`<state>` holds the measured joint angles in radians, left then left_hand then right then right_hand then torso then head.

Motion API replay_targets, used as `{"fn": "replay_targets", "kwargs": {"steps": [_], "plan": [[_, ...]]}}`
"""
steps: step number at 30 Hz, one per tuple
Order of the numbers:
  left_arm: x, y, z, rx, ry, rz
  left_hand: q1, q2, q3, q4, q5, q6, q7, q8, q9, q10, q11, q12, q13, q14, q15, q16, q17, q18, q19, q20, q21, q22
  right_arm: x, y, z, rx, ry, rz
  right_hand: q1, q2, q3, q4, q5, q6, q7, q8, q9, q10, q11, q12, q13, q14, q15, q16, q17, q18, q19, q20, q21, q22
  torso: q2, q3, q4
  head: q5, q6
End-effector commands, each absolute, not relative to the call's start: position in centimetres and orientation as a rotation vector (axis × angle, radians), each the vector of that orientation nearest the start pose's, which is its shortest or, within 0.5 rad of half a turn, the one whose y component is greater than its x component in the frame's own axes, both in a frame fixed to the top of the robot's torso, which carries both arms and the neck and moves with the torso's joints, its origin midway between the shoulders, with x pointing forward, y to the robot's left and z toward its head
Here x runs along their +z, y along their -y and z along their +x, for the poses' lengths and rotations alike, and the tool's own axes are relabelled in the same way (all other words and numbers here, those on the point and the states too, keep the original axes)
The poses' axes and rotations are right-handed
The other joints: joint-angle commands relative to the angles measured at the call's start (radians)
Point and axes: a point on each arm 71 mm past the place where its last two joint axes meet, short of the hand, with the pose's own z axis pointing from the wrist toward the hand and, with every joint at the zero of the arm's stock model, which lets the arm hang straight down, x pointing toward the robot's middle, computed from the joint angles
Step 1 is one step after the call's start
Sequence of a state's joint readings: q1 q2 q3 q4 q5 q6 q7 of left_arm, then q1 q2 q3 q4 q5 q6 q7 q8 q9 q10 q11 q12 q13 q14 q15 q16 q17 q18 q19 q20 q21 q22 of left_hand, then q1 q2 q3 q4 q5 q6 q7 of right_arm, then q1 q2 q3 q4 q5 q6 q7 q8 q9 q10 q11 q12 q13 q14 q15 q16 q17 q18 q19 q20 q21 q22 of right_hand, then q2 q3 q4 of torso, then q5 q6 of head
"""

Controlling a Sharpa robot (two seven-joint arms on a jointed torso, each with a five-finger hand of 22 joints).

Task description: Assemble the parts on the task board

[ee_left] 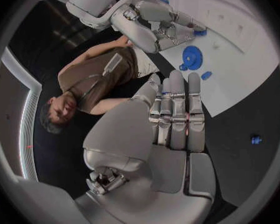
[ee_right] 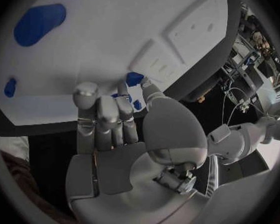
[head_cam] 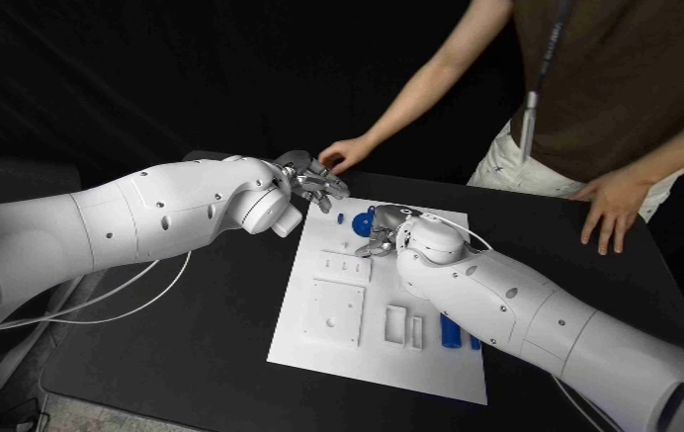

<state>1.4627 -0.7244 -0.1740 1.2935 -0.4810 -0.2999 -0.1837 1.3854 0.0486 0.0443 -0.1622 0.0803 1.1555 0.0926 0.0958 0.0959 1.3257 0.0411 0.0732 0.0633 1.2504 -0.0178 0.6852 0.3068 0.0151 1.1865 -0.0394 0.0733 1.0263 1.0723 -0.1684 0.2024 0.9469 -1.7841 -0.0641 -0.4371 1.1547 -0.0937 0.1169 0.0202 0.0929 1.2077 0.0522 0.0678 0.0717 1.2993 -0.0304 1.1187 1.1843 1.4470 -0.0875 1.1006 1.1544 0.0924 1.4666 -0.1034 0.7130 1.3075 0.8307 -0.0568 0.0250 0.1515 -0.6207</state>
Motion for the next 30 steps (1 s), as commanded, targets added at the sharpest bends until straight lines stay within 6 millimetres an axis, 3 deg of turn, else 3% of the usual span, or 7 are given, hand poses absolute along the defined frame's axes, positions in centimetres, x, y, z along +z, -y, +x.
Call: {"fn": "replay_targets", "kwargs": {"steps": [1, 10, 21, 27, 30], "plan": [[-12.5, -22.4, 55.6, -0.868, -1.767, -0.773, -0.008, -0.002, 0.001, 0.008, -0.004, -0.008, -0.001, -0.004, 0.000, 0.002, -0.003, -0.005, -0.002, 0.006, -0.002, -0.002, 0.001, 0.016, 0.008, -0.002, -0.004, -0.001, -22.5, 2.2, 54.8, 0.320, -1.804, -0.163, 0.012, -0.006, 0.022, -0.009, 0.002, 0.003, 0.002, -0.005, -0.002, 0.008, 0.000, -0.006, 0.001, 0.008, 0.001, -0.007, 0.001, -0.015, 0.054, -0.005, 0.002, 0.069, 0.002, -0.0022, -0.0008, 0.003, -0.001], [-12.4, -22.5, 55.6, -0.866, -1.765, -0.777, -0.008, -0.004, 0.001, 0.010, -0.004, -0.011, 0.000, -0.003, 0.000, 0.002, -0.003, -0.005, -0.002, 0.006, -0.002, -0.003, 0.001, 0.016, 0.009, -0.002, -0.004, -0.007, -22.5, 2.5, 54.8, 0.299, -1.771, -0.190, 0.041, -0.019, 0.073, -0.061, 0.024, 0.003, 0.002, -0.005, -0.003, 0.003, 0.000, -0.011, -0.001, 0.006, 0.002, -0.010, 0.001, -0.017, 0.053, -0.004, 0.001, 0.070, 0.001, -0.0028, -0.0039, 0.005, -0.002], [-12.4, -22.7, 55.6, -0.865, -1.764, -0.783, -0.008, -0.005, 0.001, 0.012, -0.005, -0.013, 0.001, -0.003, 0.000, 0.002, -0.003, -0.005, -0.002, 0.006, -0.002, -0.003, 0.000, 0.015, 0.009, -0.001, -0.004, -0.009, -22.3, 3.2, 54.8, 0.302, -1.691, -0.224, 0.074, -0.029, 0.138, -0.148, 0.132, -0.015, 0.012, -0.005, -0.005, -0.018, 0.006, -0.027, -0.011, -0.001, 0.007, -0.015, -0.002, -0.017, 0.049, 0.000, -0.003, 0.076, 0.003, -0.0042, -0.0041, 0.002, -0.001], [-12.4, -22.8, 55.6, -0.866, -1.764, -0.787, -0.008, -0.005, 0.001, 0.013, -0.004, -0.015, 0.001, -0.003, 0.000, 0.002, -0.002, -0.005, -0.002, 0.006, -0.001, -0.003, 0.000, 0.015, 0.009, -0.001, -0.004, -0.011, -22.1, 3.6, 54.8, 0.333, -1.654, -0.244, 0.071, -0.025, 0.178, -0.192, 0.149, -0.064, 0.029, -0.005, -0.006, -0.027, 0.016, -0.029, -0.015, -0.005, 0.014, -0.017, -0.005, -0.012, 0.048, 0.008, -0.002, 0.080, 0.003, -0.0050, -0.0050, 0.000, 0.002], [-12.4, -22.8, 55.6, -0.867, -1.764, -0.788, -0.008, -0.005, 0.001, 0.013, -0.004, -0.015, 0.001, -0.003, 0.000, 0.002, -0.002, -0.005, -0.002, 0.006, -0.001, -0.003, 0.000, 0.015, 0.009, -0.001, -0.004, -0.011, -22.2, 3.8, 54.8, 0.343, -1.651, -0.262, 0.073, -0.022, 0.204, -0.216, 0.181, -0.066, 0.030, -0.006, -0.007, -0.031, 0.016, -0.028, -0.015, -0.007, 0.016, -0.017, -0.006, -0.011, 0.046, 0.010, -0.002, 0.081, 0.004, -0.0057, -0.0049, 0.000, 0.002]]}}
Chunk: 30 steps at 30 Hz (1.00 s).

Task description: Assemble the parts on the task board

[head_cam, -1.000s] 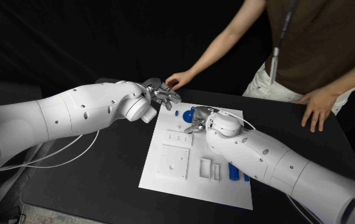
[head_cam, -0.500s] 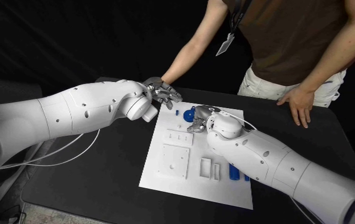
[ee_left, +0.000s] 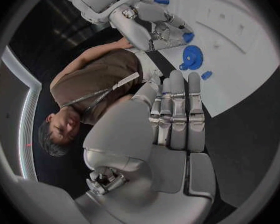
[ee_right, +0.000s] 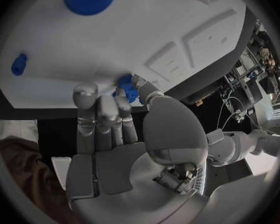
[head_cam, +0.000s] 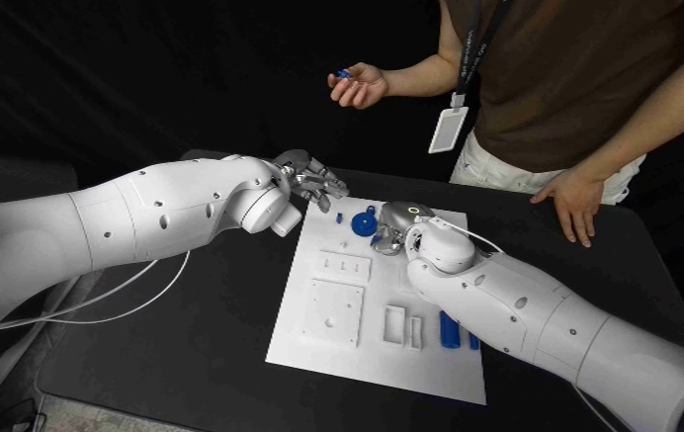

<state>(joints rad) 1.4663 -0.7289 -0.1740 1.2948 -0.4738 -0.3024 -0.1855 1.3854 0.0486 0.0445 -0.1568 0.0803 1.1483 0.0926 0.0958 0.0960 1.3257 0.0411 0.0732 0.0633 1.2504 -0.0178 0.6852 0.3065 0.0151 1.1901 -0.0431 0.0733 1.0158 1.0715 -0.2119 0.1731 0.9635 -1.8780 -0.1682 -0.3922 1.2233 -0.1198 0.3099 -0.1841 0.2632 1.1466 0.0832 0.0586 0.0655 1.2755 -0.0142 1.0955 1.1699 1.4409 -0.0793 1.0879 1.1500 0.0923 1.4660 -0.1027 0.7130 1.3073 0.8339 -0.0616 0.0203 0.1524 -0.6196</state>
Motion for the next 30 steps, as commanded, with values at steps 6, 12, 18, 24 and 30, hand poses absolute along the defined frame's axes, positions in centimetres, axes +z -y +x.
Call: {"fn": "replay_targets", "kwargs": {"steps": [6, 12, 18, 24, 30], "plan": [[-12.4, -22.9, 55.6, -0.868, -1.766, -0.790, -0.007, -0.006, 0.002, 0.009, -0.005, -0.010, 0.002, -0.002, 0.001, 0.001, -0.002, -0.005, -0.002, 0.006, -0.001, -0.003, 0.001, 0.015, 0.006, 0.002, -0.004, -0.004, -22.7, 4.3, 54.7, 0.344, -1.671, -0.314, 0.006, 0.005, 0.069, -0.067, 0.048, -0.042, 0.013, 0.004, -0.002, -0.027, 0.008, -0.013, -0.010, -0.013, 0.013, -0.010, -0.007, -0.007, 0.036, 0.014, -0.019, 0.079, 0.001, -0.0011, -0.0006, -0.003, -0.001], [-12.4, -23.0, 55.6, -0.867, -1.767, -0.793, -0.007, -0.006, 0.002, 0.009, -0.005, -0.010, 0.002, -0.002, 0.001, 0.001, -0.002, -0.005, -0.002, 0.006, -0.001, -0.003, 0.001, 0.015, 0.006, 0.002, -0.004, -0.004, -23.4, 4.8, 54.6, 0.345, -1.706, -0.354, -0.003, 0.003, 0.051, -0.077, 0.054, -0.077, 0.016, 0.003, -0.003, -0.049, 0.008, -0.023, -0.028, -0.028, 0.013, -0.013, -0.009, -0.002, 0.026, 0.015, -0.039, 0.075, 0.002, -0.0018, -0.0022, -0.004, -0.003], [-12.4, -22.9, 55.5, -0.869, -1.770, -0.794, -0.007, -0.005, 0.002, 0.010, -0.005, -0.011, 0.002, -0.002, 0.001, 0.000, -0.002, -0.005, -0.002, 0.006, -0.001, -0.003, 0.000, 0.015, 0.006, 0.003, -0.004, -0.006, -24.0, 4.9, 54.4, 0.351, -1.749, -0.389, -0.001, 0.006, -0.012, -0.068, 0.059, -0.113, 0.018, 0.004, -0.003, -0.069, 0.011, -0.029, -0.047, -0.041, 0.016, -0.015, -0.012, 0.000, 0.018, 0.017, -0.061, 0.070, 0.002, -0.0028, -0.0004, -0.008, -0.003], [-12.4, -23.0, 55.5, -0.869, -1.771, -0.796, -0.007, -0.006, 0.003, 0.012, -0.005, -0.013, 0.002, -0.002, 0.001, -0.001, -0.001, -0.005, -0.002, 0.006, -0.001, -0.003, 0.000, 0.015, 0.006, 0.003, -0.004, -0.008, -24.3, 5.1, 54.4, 0.355, -1.769, -0.403, 0.004, 0.010, -0.028, -0.066, 0.062, -0.122, 0.020, 0.004, -0.003, -0.074, 0.012, -0.030, -0.053, -0.044, 0.017, -0.013, -0.013, 0.001, 0.017, 0.019, -0.065, 0.070, 0.002, -0.0031, 0.0001, -0.009, -0.003], [-12.5, -23.0, 55.5, -0.868, -1.773, -0.797, -0.007, -0.006, 0.003, 0.012, -0.005, -0.013, 0.002, -0.002, 0.001, -0.001, -0.001, -0.005, -0.002, 0.006, -0.001, -0.003, 0.000, 0.015, 0.006, 0.003, -0.004, -0.008, -24.4, 5.4, 54.4, 0.364, -1.764, -0.403, 0.006, 0.016, -0.026, -0.068, 0.061, -0.116, 0.019, 0.003, -0.003, -0.074, 0.011, -0.026, -0.054, -0.044, 0.016, -0.010, -0.012, 0.001, 0.018, 0.019, -0.063, 0.071, 0.003, -0.0037, -0.0002, -0.008, -0.001]]}}
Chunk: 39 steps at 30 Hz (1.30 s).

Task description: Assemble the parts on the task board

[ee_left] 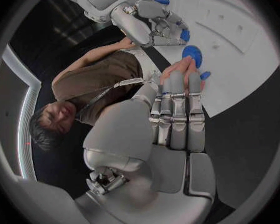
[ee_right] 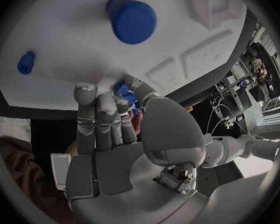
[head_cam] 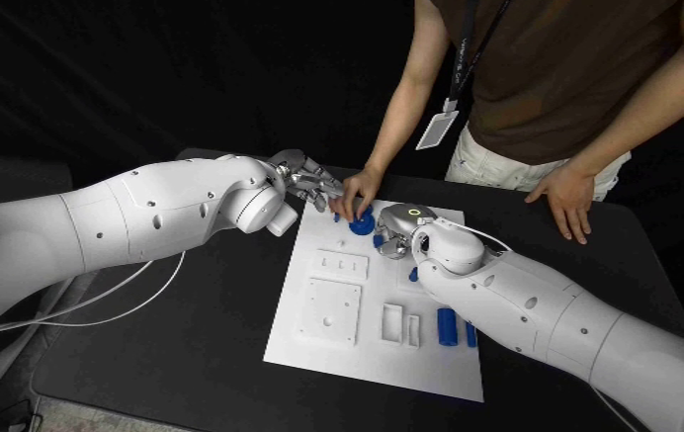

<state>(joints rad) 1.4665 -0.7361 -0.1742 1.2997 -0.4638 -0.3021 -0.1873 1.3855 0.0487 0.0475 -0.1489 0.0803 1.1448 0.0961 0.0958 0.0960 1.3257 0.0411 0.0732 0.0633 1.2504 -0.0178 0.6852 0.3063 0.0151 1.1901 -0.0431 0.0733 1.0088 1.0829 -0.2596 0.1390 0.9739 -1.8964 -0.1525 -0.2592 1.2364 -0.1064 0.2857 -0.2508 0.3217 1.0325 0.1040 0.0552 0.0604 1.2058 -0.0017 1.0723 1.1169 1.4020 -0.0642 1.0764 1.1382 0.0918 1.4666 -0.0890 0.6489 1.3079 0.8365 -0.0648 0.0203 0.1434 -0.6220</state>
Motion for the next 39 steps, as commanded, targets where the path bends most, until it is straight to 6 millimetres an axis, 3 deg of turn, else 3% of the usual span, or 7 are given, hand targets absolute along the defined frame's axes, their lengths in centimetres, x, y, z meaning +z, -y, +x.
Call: {"fn": "replay_targets", "kwargs": {"steps": [1, 6, 11, 21, 25, 39], "plan": [[-12.5, -23.0, 55.5, -0.869, -1.773, -0.798, -0.007, -0.006, 0.000, 0.004, -0.005, -0.009, -0.001, -0.002, 0.001, -0.001, -0.001, -0.005, -0.002, 0.006, -0.001, -0.003, 0.001, 0.015, 0.006, 0.003, -0.004, -0.001, -24.4, 5.5, 54.4, 0.367, -1.761, -0.403, -0.009, 0.006, 0.003, -0.002, 0.003, 0.008, -0.003, 0.007, 0.002, -0.001, -0.002, 0.002, 0.001, -0.004, 0.001, 0.003, 0.001, 0.001, 0.019, 0.005, 0.006, 0.071, 0.000, -0.0010, 0.0002, 0.001, 0.002], [-12.5, -22.9, 55.5, -0.870, -1.775, -0.797, -0.005, -0.004, 0.001, 0.006, -0.004, -0.010, -0.001, -0.001, 0.001, -0.001, -0.001, -0.005, -0.002, 0.006, -0.001, -0.003, 0.001, 0.016, 0.006, 0.003, -0.003, -0.002, -24.3, 5.8, 54.5, 0.385, -1.742, -0.407, -0.019, 0.029, 0.042, -0.002, -0.005, 0.084, -0.011, 0.007, 0.003, 0.009, -0.004, 0.016, 0.008, 0.004, -0.001, 0.011, 0.004, 0.001, 0.025, 0.003, 0.023, 0.074, 0.000, -0.0011, 0.0006, -0.001, 0.003], [-12.5, -23.0, 55.4, -0.873, -1.774, -0.799, -0.005, -0.004, 0.001, 0.006, -0.004, -0.010, -0.001, -0.001, 0.001, -0.001, -0.001, -0.005, -0.002, 0.006, -0.001, -0.003, 0.001, 0.016, 0.006, 0.003, -0.003, -0.002, -24.0, 6.2, 54.5, 0.418, -1.697, -0.416, -0.036, 0.057, 0.076, -0.001, 0.005, 0.160, -0.031, 0.007, 0.005, 0.029, -0.017, 0.030, 0.018, 0.016, -0.010, 0.021, 0.011, -0.005, 0.034, -0.005, 0.051, 0.079, 0.000, -0.0007, 0.0005, -0.003, 0.004], [-12.4, -23.7, 55.2, -0.883, -1.758, -0.812, -0.005, -0.004, 0.001, 0.006, -0.004, -0.010, -0.001, -0.001, 0.001, -0.001, -0.001, -0.005, -0.002, 0.006, -0.001, -0.003, 0.001, 0.016, 0.006, 0.003, -0.003, -0.002, -22.3, 7.6, 53.3, 0.510, -1.562, -0.445, -0.056, 0.060, 0.072, -0.001, 0.029, 0.179, -0.038, 0.007, 0.005, 0.051, -0.023, 0.037, 0.031, 0.029, -0.016, 0.031, 0.023, -0.013, 0.042, -0.013, 0.092, 0.085, -0.003, 0.0017, -0.0073, -0.006, 0.009], [-12.4, -23.9, 55.2, -0.888, -1.752, -0.816, -0.007, -0.007, 0.001, 0.008, -0.003, -0.012, -0.001, -0.001, 0.001, -0.002, -0.001, -0.005, -0.002, 0.006, -0.001, -0.004, 0.000, 0.015, 0.006, 0.003, -0.003, -0.004, -21.5, 8.3, 52.6, 0.534, -1.527, -0.453, -0.054, 0.060, 0.067, -0.001, 0.031, 0.180, -0.039, 0.007, 0.005, 0.052, -0.023, 0.036, 0.033, 0.029, -0.017, 0.030, 0.025, -0.014, 0.042, -0.013, 0.094, 0.085, -0.006, 0.0068, -0.0152, -0.007, 0.013], [-12.9, -24.5, 54.8, -0.914, -1.754, -0.849, -0.009, -0.007, 0.007, 0.011, -0.002, -0.032, 0.007, -0.019, -0.011, -0.004, 0.001, -0.006, -0.002, 0.007, 0.000, -0.005, -0.001, 0.017, 0.007, 0.004, -0.003, -0.007, -18.1, 10.5, 50.0, 0.637, -1.378, -0.442, -0.050, 0.050, 0.063, 0.004, 0.031, 0.186, -0.041, 0.007, 0.005, 0.063, -0.025, 0.035, 0.041, 0.035, -0.019, 0.029, 0.029, -0.015, 0.043, -0.016, 0.116, 0.089, -0.019, 0.0358, -0.0428, 0.000, 0.018]]}}
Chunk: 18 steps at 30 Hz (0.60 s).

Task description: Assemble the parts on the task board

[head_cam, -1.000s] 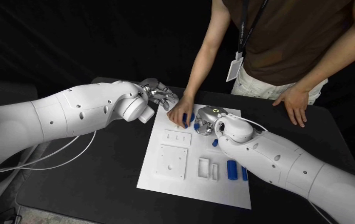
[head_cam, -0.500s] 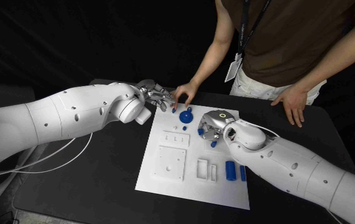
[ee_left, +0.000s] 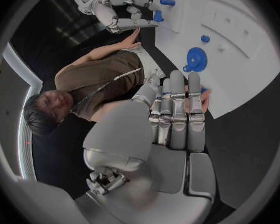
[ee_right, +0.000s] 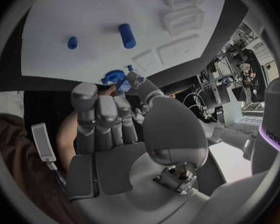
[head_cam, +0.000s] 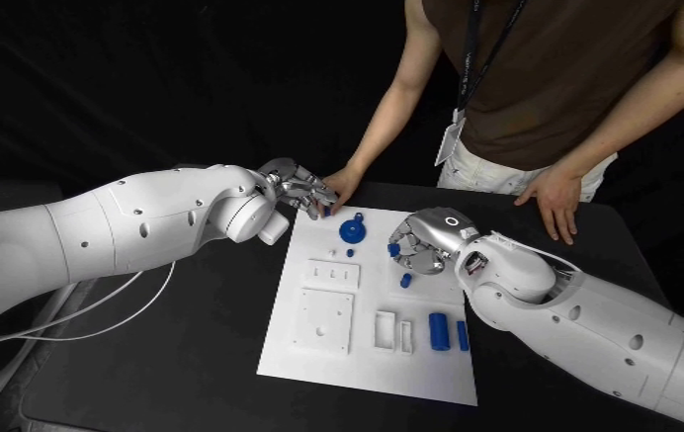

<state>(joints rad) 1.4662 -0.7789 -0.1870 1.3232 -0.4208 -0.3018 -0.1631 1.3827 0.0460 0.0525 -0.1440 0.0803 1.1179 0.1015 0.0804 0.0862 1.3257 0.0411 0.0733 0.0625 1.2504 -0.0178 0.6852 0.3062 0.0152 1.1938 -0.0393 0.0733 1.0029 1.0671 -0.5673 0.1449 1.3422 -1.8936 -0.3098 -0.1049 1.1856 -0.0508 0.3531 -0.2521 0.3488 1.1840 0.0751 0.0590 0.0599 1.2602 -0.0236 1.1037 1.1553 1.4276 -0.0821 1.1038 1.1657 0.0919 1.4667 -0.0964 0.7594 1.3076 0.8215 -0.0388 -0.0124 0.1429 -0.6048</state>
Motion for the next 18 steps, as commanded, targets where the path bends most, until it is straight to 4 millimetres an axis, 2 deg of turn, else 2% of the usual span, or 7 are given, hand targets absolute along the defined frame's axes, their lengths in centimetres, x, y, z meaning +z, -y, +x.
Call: {"fn": "replay_targets", "kwargs": {"steps": [1, 3, 6, 11, 16, 18], "plan": [[-13.0, -24.5, 54.8, -0.914, -1.755, -0.850, -0.007, -0.005, 0.002, 0.007, -0.002, -0.006, 0.003, -0.004, -0.002, -0.004, 0.001, -0.006, -0.001, 0.007, 0.001, -0.005, 0.000, 0.017, 0.003, 0.001, -0.003, -0.001, -17.9, 10.5, 50.0, 0.642, -1.371, -0.439, 0.001, -0.007, -0.004, 0.005, 0.003, 0.034, -0.012, 0.003, 0.005, 0.008, -0.003, 0.004, 0.003, 0.009, -0.002, 0.001, 0.001, -0.015, 0.043, -0.008, 0.004, 0.088, -0.005, 0.0115, -0.0115, 0.001, 0.001], [-13.0, -24.4, 54.8, -0.918, -1.758, -0.850, -0.007, -0.005, 0.002, 0.007, -0.002, -0.006, 0.003, -0.004, -0.002, -0.004, 0.001, -0.006, -0.001, 0.007, 0.001, -0.005, 0.000, 0.017, 0.003, 0.001, -0.003, -0.001, -17.7, 10.6, 49.9, 0.649, -1.360, -0.436, 0.001, -0.007, -0.004, 0.005, 0.003, 0.034, -0.012, 0.003, 0.005, 0.008, -0.003, 0.004, 0.003, 0.009, -0.002, 0.001, 0.001, -0.015, 0.043, -0.008, 0.004, 0.088, -0.006, 0.0130, -0.0123, 0.000, 0.003], [-13.3, -24.2, 54.7, -0.930, -1.773, -0.850, -0.013, -0.004, 0.002, 0.012, -0.003, -0.009, 0.003, -0.006, -0.005, -0.006, 0.002, -0.006, -0.001, 0.006, 0.001, -0.006, -0.001, 0.017, 0.003, 0.002, -0.004, -0.005, -17.2, 10.8, 49.6, 0.677, -1.331, -0.424, 0.002, -0.009, -0.004, 0.008, 0.003, 0.036, -0.013, 0.004, 0.005, 0.010, -0.003, 0.002, 0.004, 0.010, -0.003, -0.001, 0.002, -0.015, 0.043, -0.009, 0.005, 0.088, -0.008, 0.0165, -0.0098, -0.007, 0.004], [-13.8, -23.9, 54.3, -0.956, -1.806, -0.845, -0.023, -0.006, 0.003, 0.025, -0.006, -0.021, 0.006, -0.010, -0.017, -0.015, 0.006, -0.007, -0.001, 0.005, 0.004, -0.007, -0.002, 0.018, 0.003, 0.005, -0.005, -0.014, -16.6, 11.2, 49.0, 0.725, -1.296, -0.406, 0.001, -0.011, -0.005, 0.008, 0.003, 0.036, -0.013, 0.003, 0.005, 0.010, -0.004, 0.002, 0.005, 0.010, -0.003, -0.001, 0.002, -0.014, 0.043, -0.010, 0.004, 0.088, -0.009, 0.0207, -0.0089, -0.008, 0.003], [-14.1, -23.4, 53.8, -0.994, -1.851, -0.827, -0.035, -0.017, 0.001, 0.056, -0.010, -0.007, 0.000, -0.014, -0.019, -0.012, 0.004, -0.006, -0.001, 0.005, 0.005, -0.006, -0.003, 0.016, 0.005, 0.007, -0.006, -0.041, -15.9, 11.4, 48.3, 0.763, -1.266, -0.397, 0.002, -0.012, -0.006, 0.010, 0.004, 0.037, -0.013, 0.004, 0.005, 0.011, -0.004, 0.001, 0.006, 0.010, -0.004, -0.003, 0.001, -0.014, 0.043, -0.011, 0.007, 0.088, -0.010, 0.0194, -0.0128, -0.008, 0.005], [-14.2, -23.2, 53.7, -1.007, -1.867, -0.817, -0.040, -0.021, -0.002, 0.069, -0.012, -0.004, -0.002, -0.016, -0.020, -0.011, 0.004, -0.005, -0.001, 0.005, 0.005, -0.008, -0.004, 0.015, 0.006, 0.007, -0.006, -0.051, -15.7, 11.5, 48.0, 0.775, -1.256, -0.396, 0.002, -0.012, -0.006, 0.010, 0.004, 0.037, -0.013, 0.004, 0.005, 0.011, -0.004, 0.001, 0.006, 0.010, -0.004, -0.003, 0.001, -0.014, 0.043, -0.011, 0.007, 0.088, -0.010, 0.0201, -0.0133, -0.009, 0.005]]}}
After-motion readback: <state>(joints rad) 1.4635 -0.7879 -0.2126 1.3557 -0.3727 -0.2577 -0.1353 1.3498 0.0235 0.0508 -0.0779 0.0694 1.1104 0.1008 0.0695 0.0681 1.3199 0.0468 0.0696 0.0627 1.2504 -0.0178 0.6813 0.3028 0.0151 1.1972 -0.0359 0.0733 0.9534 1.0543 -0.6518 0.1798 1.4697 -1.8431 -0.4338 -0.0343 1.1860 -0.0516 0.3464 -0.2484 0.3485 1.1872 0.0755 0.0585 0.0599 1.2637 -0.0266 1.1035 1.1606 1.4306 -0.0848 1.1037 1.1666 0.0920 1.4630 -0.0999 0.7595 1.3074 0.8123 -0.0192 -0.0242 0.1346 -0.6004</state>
